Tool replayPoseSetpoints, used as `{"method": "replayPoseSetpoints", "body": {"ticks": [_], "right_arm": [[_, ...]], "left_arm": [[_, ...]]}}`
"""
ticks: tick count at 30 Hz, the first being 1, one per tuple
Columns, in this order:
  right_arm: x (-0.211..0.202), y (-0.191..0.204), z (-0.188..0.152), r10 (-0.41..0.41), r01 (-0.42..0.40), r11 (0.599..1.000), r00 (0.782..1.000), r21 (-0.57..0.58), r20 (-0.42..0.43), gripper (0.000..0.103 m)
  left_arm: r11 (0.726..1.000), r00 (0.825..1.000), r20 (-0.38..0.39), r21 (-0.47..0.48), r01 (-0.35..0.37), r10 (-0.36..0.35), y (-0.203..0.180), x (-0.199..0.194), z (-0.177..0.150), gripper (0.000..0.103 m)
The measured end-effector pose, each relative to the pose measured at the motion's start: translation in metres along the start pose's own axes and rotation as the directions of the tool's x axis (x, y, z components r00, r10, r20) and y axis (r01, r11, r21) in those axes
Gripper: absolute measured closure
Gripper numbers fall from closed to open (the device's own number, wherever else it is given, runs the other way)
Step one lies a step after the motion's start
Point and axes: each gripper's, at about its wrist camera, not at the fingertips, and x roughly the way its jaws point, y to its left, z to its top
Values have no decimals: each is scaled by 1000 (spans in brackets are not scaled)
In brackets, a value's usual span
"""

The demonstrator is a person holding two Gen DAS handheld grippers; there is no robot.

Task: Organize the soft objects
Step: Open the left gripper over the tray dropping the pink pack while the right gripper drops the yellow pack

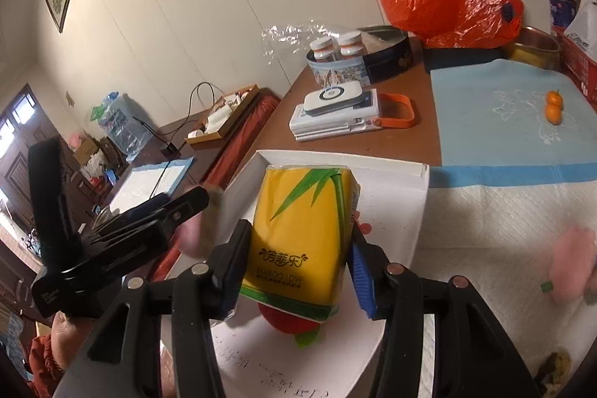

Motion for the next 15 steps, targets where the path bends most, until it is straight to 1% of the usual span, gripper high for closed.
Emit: {"method": "replayPoseSetpoints", "body": {"ticks": [1, 2, 3, 4, 6, 9, 10, 12, 13, 15], "right_arm": [[4, -1, 0, -1, 1, 1000, 1000, 10, -6, 15], [6, -6, -2, -4, 4, 1000, 1000, 30, -1, 6], [5, -10, -3, -8, 7, 999, 1000, 51, 9, 4], [3, -13, -4, -9, 8, 997, 1000, 71, 14, 0], [-4, -25, -3, 4, -7, 992, 1000, 127, 26, 0], [-22, -42, -2, 4, -17, 982, 998, 187, 68, 0], [-27, -44, -2, 5, -20, 980, 997, 198, 76, 0], [-41, -52, -4, 10, -32, 973, 995, 229, 98, 0], [-45, -55, -3, 12, -37, 970, 994, 239, 106, 0], [-62, -65, -5, 12, -47, 962, 991, 269, 131, 0]], "left_arm": [[997, 998, -7, -58, 58, -58, 8, -1, -3, 0], [991, 995, -9, -91, 93, -94, 12, -1, -5, 0], [978, 988, -6, -138, 154, -156, 18, -4, -12, 0], [969, 981, -3, -155, 192, -195, 21, -6, -19, 0], [963, 973, -4, -144, 229, -232, 19, -12, -31, 0], [960, 961, -49, -87, 267, -272, 5, -13, -54, 0], [959, 957, -75, -65, 274, -279, -2, -9, -63, 0], [963, 957, -100, -25, 270, -271, -14, -3, -71, 0], [968, 964, -102, 19, 250, -247, -22, 0, -75, 0], [972, 971, -102, 76, 222, -214, -33, 4, -78, 0]]}}
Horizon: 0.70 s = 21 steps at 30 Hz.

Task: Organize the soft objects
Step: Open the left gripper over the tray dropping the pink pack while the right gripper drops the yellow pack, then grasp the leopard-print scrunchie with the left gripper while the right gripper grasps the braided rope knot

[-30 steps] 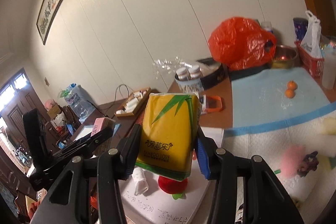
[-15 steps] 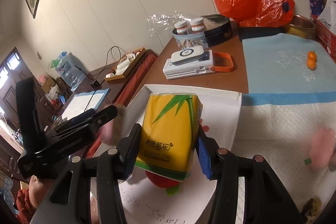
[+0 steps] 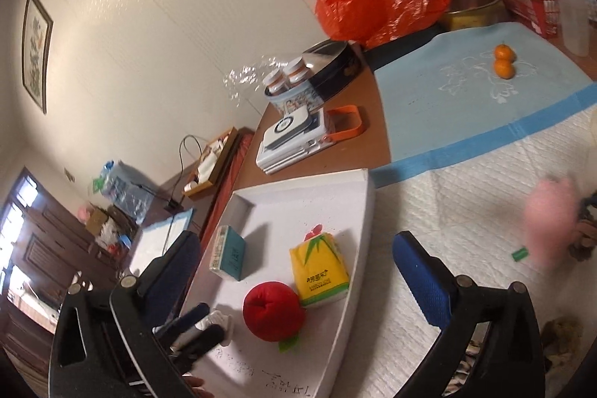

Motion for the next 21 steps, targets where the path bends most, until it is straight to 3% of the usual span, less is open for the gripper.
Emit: {"method": "replayPoseSetpoints", "body": {"ticks": [6, 9, 13, 15, 21], "right_arm": [[-60, -39, 13, -46, 34, 995, 991, 96, 125, 0], [-87, -58, 11, -89, 65, 988, 981, 139, 173, 0], [-103, -74, 1, -123, 89, 978, 976, 188, 179, 0], [-107, -79, -4, -132, 98, 975, 977, 198, 168, 0], [-128, -90, -9, -149, 113, 974, 972, 196, 179, 0]], "left_arm": [[982, 999, 48, 188, -14, 5, -33, -2, 3, 0], [963, 999, 7, 264, -51, 51, -43, 11, 1, 0], [917, 993, -45, 389, -87, 113, -55, 31, -6, 0], [910, 992, -36, 403, -97, 122, -56, 31, -5, 0], [940, 995, -32, 332, -73, 89, -63, 15, 5, 0]]}}
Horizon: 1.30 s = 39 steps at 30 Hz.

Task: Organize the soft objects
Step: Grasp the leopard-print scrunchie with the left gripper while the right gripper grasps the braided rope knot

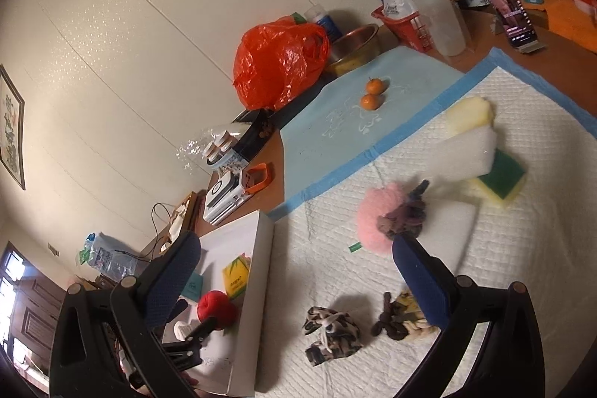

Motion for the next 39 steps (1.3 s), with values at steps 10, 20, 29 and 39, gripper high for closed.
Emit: {"method": "replayPoseSetpoints", "body": {"ticks": [10, 20, 29, 39], "right_arm": [[-19, -35, 31, 59, -59, 998, 998, 11, 22, 0], [-1, -66, 53, 64, -90, 972, 990, -216, -124, 0], [27, -60, -20, -4, -282, 715, 914, -640, -407, 0], [29, -74, -24, 10, -288, 680, 923, -674, -384, 3]], "left_arm": [[999, 1000, -7, -44, -13, 12, -70, -31, -9, 0], [975, 996, 36, -211, -73, 82, -107, -38, -9, 0], [985, 985, -75, -66, -159, 154, -161, -5, 6, 0], [994, 976, -191, -16, -108, 103, -191, 35, 19, 5]]}}
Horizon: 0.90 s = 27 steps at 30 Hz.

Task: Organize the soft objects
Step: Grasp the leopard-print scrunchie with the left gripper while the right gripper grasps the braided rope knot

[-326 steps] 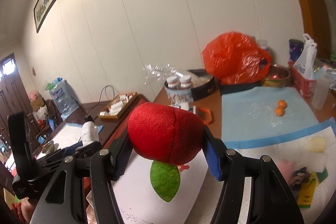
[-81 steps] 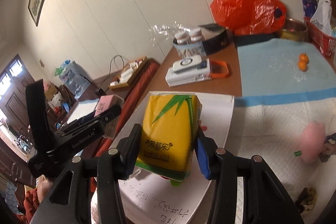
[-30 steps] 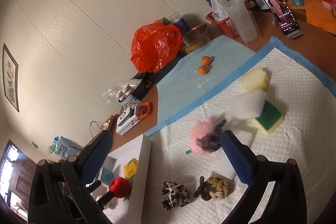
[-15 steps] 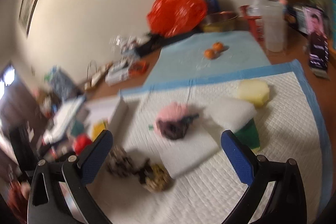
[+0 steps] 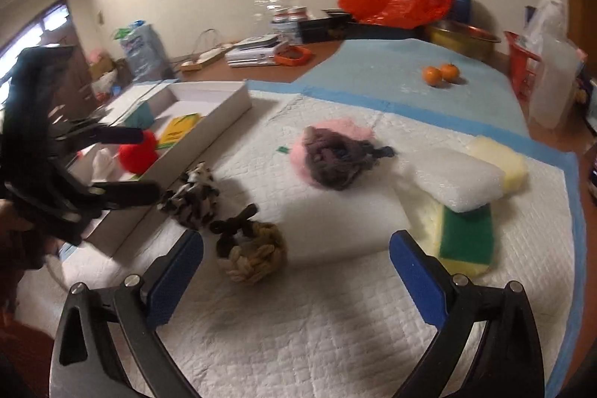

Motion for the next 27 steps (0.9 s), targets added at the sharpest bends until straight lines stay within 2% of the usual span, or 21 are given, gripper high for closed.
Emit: {"method": "replayPoseSetpoints", "body": {"ticks": [3, 4, 5, 7, 11, 16, 17, 18, 19, 20, 21, 22, 23, 24, 25, 27], "right_arm": [[-5, 11, -2, 41, -40, 998, 999, -48, 10, 3], [-3, 14, -3, 45, -45, 998, 999, -50, 8, 3], [1, 16, -3, 50, -50, 998, 999, -44, 1, 4], [9, 20, -4, 54, -55, 998, 998, -41, -20, 13], [29, 31, -6, 23, -30, 996, 997, -88, -71, 18], [47, 46, -3, -88, 74, 982, 993, -176, -77, 19], [51, 51, -3, -121, 103, 971, 990, -214, -74, 25], [55, 55, -4, -153, 131, 959, 986, -251, -71, 29], [57, 58, -6, -193, 166, 942, 979, -292, -66, 45], [57, 61, -8, -238, 207, 919, 970, -336, -54, 63], [54, 61, -9, -254, 221, 909, 966, -354, -50, 72], [51, 57, -10, -235, 203, 920, 970, -336, -59, 76], [43, 51, -9, -206, 179, 941, 976, -289, -66, 86], [36, 45, -9, -193, 172, 952, 979, -252, -62, 86], [27, 41, -9, -192, 175, 958, 980, -226, -53, 95], [8, 32, -4, -162, 157, 976, 987, -150, -21, 97]], "left_arm": [[1000, 999, -45, -10, 16, -17, -1, 17, 7, 13], [1000, 998, -68, 10, 12, -11, -4, 25, 10, 22], [1000, 996, -91, 25, 1, 1, -7, 32, 11, 26], [999, 992, -127, 38, -10, 14, -9, 42, 13, 36], [999, 987, -161, 41, 2, 4, -7, 47, 9, 40], [999, 982, -187, 40, 29, -21, -7, 54, 6, 40], [998, 982, -189, 48, 39, -29, -10, 56, 6, 41], [997, 981, -188, 49, 53, -43, -12, 56, 6, 52], [997, 983, -177, 51, 59, -49, -13, 53, 6, 63], [996, 983, -173, 52, 75, -65, -14, 51, 5, 66], [994, 982, -166, 44, 97, -89, -14, 49, 6, 66], [994, 985, -146, 38, 101, -95, -14, 44, 6, 66], [995, 988, -127, 35, 98, -92, -14, 38, 7, 66], [995, 989, -108, 29, 100, -96, -14, 33, 8, 66], [994, 991, -81, 16, 108, -106, -12, 24, 10, 67], [993, 993, -24, 4, 116, -116, -9, 6, 16, 67]]}}
